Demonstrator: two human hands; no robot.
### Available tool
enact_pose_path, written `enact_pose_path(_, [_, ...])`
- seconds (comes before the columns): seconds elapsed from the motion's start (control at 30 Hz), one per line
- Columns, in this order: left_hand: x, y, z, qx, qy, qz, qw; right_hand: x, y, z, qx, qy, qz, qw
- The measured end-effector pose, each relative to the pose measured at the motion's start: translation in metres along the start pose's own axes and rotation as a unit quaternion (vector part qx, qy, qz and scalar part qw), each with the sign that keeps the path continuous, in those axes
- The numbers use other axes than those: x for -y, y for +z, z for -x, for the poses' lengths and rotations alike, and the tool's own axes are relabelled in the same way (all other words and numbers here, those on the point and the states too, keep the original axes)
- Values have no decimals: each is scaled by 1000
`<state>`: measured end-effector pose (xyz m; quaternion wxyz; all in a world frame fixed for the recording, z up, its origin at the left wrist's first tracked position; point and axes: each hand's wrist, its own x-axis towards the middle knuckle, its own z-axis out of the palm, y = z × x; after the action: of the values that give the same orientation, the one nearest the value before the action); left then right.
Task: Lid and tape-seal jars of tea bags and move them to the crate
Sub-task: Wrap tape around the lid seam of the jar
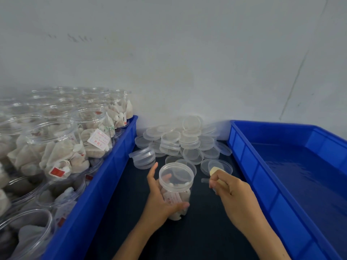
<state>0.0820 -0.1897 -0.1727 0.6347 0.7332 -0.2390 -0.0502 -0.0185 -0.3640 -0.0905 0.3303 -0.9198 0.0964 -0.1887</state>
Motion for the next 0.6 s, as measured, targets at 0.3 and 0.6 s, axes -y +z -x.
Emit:
enact_pose_path(0.3, [-15, 1, 8, -30, 35, 80, 996, 4, 3, -1, 28, -43, 35, 998])
enact_pose_path(0.6, [-9, -2, 12, 6, 10, 58, 998, 26, 14, -11, 67, -56, -7, 996])
